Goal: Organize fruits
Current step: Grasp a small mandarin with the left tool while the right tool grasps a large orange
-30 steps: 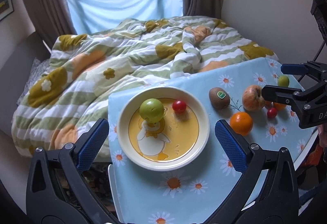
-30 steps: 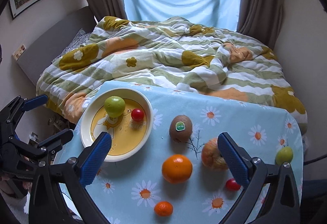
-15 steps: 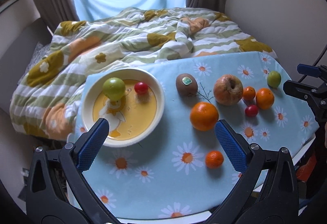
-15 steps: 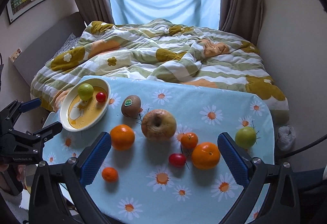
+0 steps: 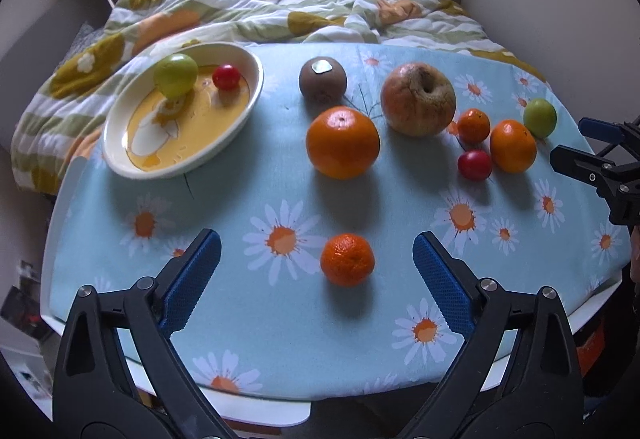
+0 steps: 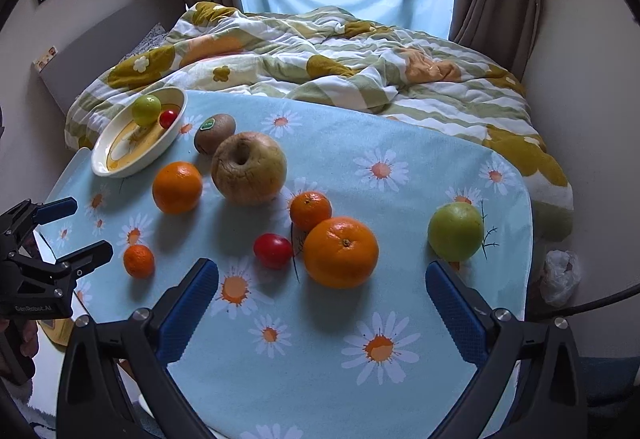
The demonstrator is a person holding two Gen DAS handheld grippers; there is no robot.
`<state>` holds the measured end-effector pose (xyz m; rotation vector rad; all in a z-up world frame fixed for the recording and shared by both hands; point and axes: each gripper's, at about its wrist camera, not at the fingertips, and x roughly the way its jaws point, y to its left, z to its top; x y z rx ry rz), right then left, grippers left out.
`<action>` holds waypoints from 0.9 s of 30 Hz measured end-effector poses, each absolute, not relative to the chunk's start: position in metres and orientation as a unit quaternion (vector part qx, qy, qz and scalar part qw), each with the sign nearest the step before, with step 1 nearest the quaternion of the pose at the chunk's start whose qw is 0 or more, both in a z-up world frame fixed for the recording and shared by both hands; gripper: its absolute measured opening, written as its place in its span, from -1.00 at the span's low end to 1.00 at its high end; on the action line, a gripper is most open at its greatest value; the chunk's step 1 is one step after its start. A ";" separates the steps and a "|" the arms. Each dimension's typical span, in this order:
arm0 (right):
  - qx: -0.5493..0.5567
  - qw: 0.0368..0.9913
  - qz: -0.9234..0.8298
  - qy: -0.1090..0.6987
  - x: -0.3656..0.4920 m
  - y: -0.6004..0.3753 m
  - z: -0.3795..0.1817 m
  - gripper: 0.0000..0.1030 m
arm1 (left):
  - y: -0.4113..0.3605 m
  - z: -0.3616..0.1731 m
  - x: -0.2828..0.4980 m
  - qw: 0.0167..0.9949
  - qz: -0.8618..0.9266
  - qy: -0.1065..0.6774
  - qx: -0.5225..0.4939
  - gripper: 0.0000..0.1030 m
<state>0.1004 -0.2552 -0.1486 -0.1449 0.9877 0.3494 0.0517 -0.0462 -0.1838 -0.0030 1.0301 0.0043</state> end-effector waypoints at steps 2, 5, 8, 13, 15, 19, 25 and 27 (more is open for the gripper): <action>-0.076 0.860 0.171 0.475 0.105 -0.257 -0.158 1.00 | -0.050 -0.195 0.050 0.867 0.004 0.498 -0.004 0.84; -0.086 0.856 0.175 0.478 0.110 -0.261 -0.171 1.00 | -0.055 -0.209 0.050 0.861 0.006 0.508 -0.007 0.71; -0.091 0.853 0.180 0.481 0.114 -0.265 -0.180 0.99 | -0.061 -0.220 0.050 0.858 0.011 0.514 -0.006 0.47; -0.098 0.846 0.187 0.490 0.120 -0.267 -0.194 0.88 | -0.067 -0.231 0.054 0.854 0.014 0.520 -0.005 0.04; -0.099 0.844 0.191 0.491 0.122 -0.267 -0.196 0.84 | -0.069 -0.234 0.055 0.852 0.011 0.523 -0.004 -0.17; -0.104 0.841 0.200 0.492 0.125 -0.266 -0.200 0.68 | -0.069 -0.233 0.055 0.853 0.013 0.521 0.000 -0.17; -0.105 0.839 0.209 0.491 0.130 -0.263 -0.204 0.57 | -0.069 -0.233 0.054 0.853 0.014 0.521 0.000 -0.18; -0.107 0.838 0.212 0.492 0.131 -0.263 -0.206 0.49 | -0.068 -0.233 0.055 0.853 0.014 0.522 0.001 -0.18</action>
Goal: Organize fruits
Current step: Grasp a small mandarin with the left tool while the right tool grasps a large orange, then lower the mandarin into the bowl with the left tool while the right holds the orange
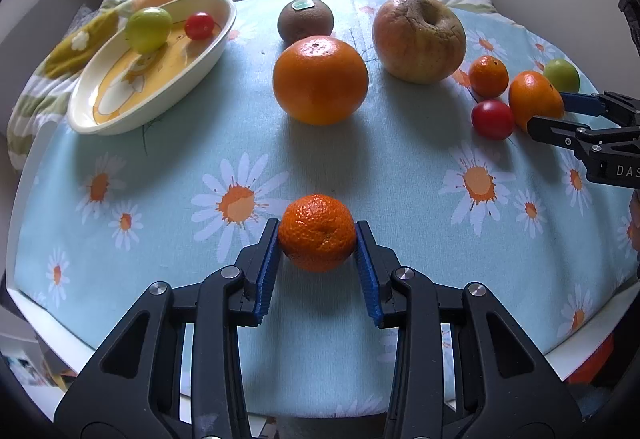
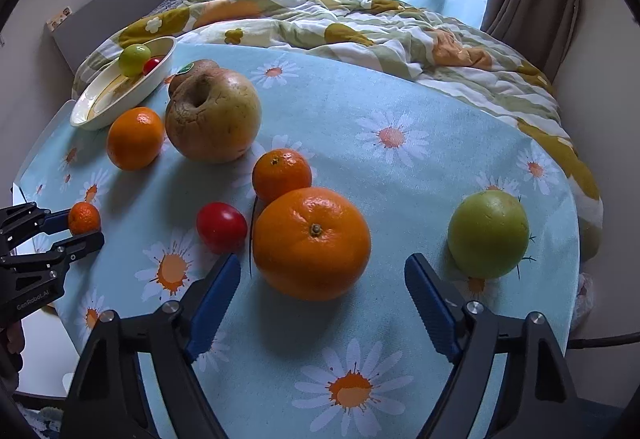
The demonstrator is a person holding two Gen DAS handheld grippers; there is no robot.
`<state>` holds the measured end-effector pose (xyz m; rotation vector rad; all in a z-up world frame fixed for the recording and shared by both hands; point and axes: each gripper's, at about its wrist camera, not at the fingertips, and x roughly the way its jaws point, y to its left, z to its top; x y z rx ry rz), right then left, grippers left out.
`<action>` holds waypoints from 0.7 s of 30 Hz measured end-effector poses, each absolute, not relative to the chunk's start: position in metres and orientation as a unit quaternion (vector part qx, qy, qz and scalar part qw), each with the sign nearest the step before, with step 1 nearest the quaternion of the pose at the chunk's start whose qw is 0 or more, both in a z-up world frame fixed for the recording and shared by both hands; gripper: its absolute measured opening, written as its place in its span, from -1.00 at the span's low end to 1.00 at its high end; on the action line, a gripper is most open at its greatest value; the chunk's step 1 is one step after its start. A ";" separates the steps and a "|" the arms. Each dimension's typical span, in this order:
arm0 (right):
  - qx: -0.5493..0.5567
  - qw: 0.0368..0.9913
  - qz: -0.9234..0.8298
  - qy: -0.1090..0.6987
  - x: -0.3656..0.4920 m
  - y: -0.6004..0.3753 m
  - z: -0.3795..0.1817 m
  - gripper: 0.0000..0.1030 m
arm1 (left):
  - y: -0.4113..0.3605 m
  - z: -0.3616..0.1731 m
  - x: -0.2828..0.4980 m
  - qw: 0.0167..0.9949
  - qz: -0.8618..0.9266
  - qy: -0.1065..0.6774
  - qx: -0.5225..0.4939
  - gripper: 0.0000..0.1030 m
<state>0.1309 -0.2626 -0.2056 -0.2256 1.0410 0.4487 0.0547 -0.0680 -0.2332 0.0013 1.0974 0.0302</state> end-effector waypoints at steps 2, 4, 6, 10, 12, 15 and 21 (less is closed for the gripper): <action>-0.108 0.835 0.216 0.494 0.133 -0.262 -0.208 0.46 | -0.068 -0.233 0.055 0.853 0.014 0.522 0.000 -0.18; -0.111 0.835 0.219 0.492 0.134 -0.260 -0.208 0.43 | -0.066 -0.233 0.054 0.853 0.015 0.521 -0.001 -0.18; -0.114 0.835 0.221 0.490 0.134 -0.257 -0.209 0.39 | -0.066 -0.233 0.054 0.854 0.016 0.521 -0.002 -0.18; -0.117 0.832 0.227 0.492 0.138 -0.254 -0.213 0.10 | -0.066 -0.233 0.054 0.854 0.015 0.521 -0.003 -0.18; -0.117 0.833 0.228 0.491 0.138 -0.254 -0.213 0.09 | -0.065 -0.233 0.054 0.854 0.014 0.521 -0.004 -0.18; -0.114 0.835 0.227 0.489 0.138 -0.254 -0.211 0.08 | -0.065 -0.229 0.054 0.855 0.012 0.518 -0.003 -0.18; -0.105 0.840 0.226 0.482 0.133 -0.256 -0.201 0.08 | -0.065 -0.216 0.053 0.861 0.012 0.509 -0.002 -0.18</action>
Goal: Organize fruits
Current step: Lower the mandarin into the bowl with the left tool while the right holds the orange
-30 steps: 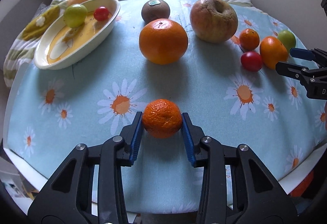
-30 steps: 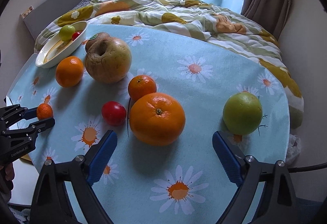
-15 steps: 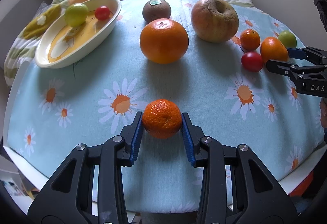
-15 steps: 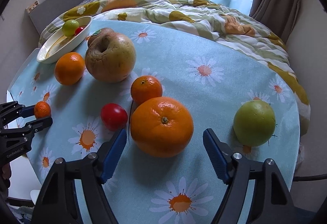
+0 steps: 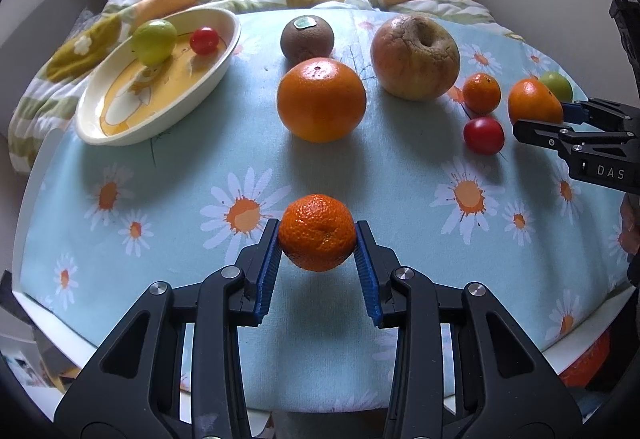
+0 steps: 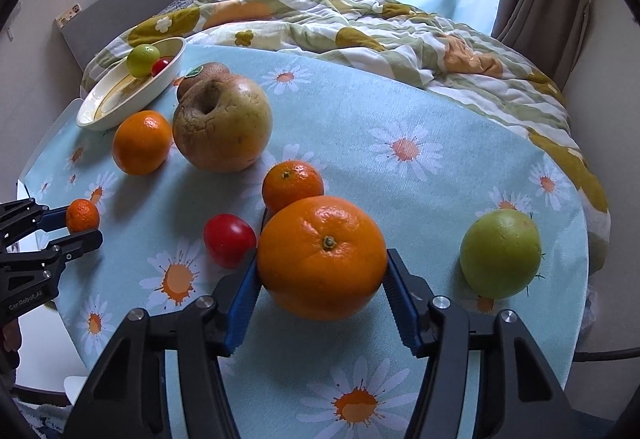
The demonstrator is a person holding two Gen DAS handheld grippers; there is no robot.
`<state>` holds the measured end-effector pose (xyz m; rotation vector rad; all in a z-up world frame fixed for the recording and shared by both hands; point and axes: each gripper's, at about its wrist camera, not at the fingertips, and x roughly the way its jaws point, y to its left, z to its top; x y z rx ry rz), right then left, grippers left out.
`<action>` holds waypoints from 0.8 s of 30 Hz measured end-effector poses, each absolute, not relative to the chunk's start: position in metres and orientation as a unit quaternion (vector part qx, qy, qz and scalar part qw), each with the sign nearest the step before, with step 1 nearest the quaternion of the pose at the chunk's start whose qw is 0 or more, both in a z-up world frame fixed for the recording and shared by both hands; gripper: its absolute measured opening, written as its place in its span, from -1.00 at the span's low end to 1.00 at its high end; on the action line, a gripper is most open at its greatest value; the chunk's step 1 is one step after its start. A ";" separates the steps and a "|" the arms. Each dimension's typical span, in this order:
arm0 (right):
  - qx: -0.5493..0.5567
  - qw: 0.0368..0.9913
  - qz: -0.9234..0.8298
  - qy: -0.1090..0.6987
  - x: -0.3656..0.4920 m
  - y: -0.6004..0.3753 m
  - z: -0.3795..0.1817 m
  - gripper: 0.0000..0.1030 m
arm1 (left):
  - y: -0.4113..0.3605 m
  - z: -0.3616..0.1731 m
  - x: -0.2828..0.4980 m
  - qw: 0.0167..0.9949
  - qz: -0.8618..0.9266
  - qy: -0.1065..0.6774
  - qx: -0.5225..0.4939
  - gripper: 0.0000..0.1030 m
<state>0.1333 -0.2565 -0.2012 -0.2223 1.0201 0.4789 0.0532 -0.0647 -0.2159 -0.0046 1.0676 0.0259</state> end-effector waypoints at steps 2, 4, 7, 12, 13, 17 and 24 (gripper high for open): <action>-0.104 0.842 0.226 0.480 0.131 -0.257 -0.196 0.08 | -0.064 -0.209 0.052 0.864 0.012 0.504 -0.002 -0.18; -0.101 0.843 0.225 0.478 0.129 -0.257 -0.189 0.08 | -0.064 -0.200 0.052 0.867 0.013 0.498 -0.001 -0.18; -0.098 0.846 0.225 0.473 0.124 -0.256 -0.177 0.08 | -0.062 -0.186 0.051 0.874 0.015 0.486 0.000 -0.18; -0.091 0.850 0.228 0.466 0.116 -0.252 -0.156 0.08 | -0.058 -0.160 0.048 0.885 0.023 0.464 0.002 -0.18; -0.091 0.850 0.229 0.465 0.114 -0.251 -0.152 0.08 | -0.056 -0.154 0.048 0.888 0.024 0.460 0.003 -0.18; -0.094 0.855 0.231 0.455 0.109 -0.240 -0.134 0.08 | -0.045 -0.135 0.046 0.896 0.025 0.442 0.004 -0.18; -0.077 0.861 0.230 0.447 0.105 -0.209 -0.109 0.08 | -0.010 -0.111 0.055 0.904 0.016 0.426 0.008 -0.18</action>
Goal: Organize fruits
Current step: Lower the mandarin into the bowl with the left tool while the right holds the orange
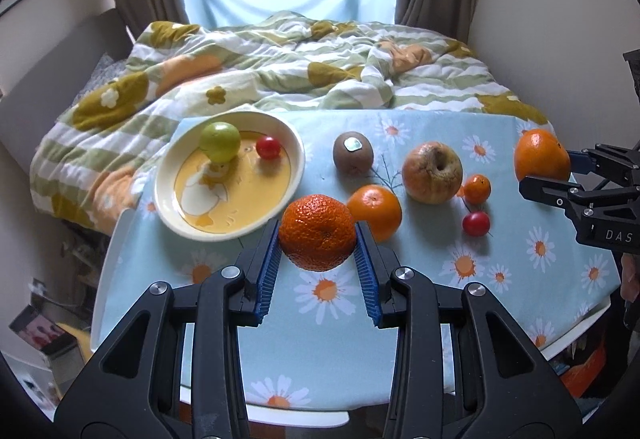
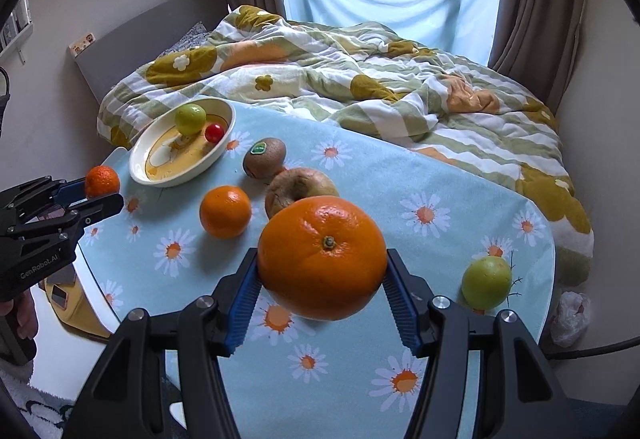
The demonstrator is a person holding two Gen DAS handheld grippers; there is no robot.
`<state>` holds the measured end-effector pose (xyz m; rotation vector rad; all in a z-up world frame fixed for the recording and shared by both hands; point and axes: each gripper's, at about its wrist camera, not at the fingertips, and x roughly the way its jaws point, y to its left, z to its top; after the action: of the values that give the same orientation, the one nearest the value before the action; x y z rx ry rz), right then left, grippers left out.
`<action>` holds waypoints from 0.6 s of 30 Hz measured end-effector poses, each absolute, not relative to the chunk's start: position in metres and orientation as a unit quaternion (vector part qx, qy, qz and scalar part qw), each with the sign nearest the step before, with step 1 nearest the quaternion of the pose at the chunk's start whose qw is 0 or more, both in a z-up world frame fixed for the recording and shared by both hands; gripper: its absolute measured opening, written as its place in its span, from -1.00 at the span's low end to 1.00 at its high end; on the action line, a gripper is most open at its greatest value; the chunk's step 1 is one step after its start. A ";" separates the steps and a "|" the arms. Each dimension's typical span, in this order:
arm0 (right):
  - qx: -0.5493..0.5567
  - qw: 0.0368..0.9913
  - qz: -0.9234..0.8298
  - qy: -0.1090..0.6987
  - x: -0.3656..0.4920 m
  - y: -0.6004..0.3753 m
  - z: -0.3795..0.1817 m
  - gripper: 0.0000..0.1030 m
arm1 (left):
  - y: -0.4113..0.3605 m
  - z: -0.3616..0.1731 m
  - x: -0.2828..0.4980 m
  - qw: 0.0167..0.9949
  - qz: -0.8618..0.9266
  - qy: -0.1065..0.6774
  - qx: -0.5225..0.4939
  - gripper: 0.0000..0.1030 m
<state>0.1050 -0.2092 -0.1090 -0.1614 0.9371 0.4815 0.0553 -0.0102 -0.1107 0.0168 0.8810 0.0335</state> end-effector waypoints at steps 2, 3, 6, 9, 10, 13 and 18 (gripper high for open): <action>-0.076 0.862 0.230 0.445 0.105 -0.196 -0.104 0.08 | 0.002 -0.107 0.060 0.905 0.011 0.424 0.008 -0.18; -0.076 0.863 0.229 0.444 0.106 -0.189 -0.102 0.08 | 0.008 -0.106 0.063 0.906 0.009 0.424 0.009 -0.18; -0.074 0.864 0.226 0.443 0.109 -0.168 -0.098 0.08 | 0.026 -0.104 0.072 0.905 0.000 0.424 0.014 -0.18; -0.070 0.865 0.221 0.446 0.116 -0.146 -0.097 0.08 | 0.047 -0.102 0.082 0.906 -0.007 0.424 0.016 -0.18; -0.068 0.865 0.220 0.447 0.118 -0.140 -0.098 0.08 | 0.053 -0.103 0.085 0.905 -0.009 0.424 0.017 -0.18; -0.062 0.865 0.217 0.449 0.125 -0.118 -0.099 0.08 | 0.074 -0.107 0.098 0.904 -0.013 0.428 0.021 -0.18; -0.058 0.863 0.217 0.452 0.137 -0.082 -0.102 0.08 | 0.108 -0.118 0.120 0.899 -0.017 0.438 0.022 -0.18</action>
<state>0.1371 -0.0823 -0.1019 -0.1225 0.9487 0.4552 0.1202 0.1081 -0.1178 0.0455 0.9064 -0.0350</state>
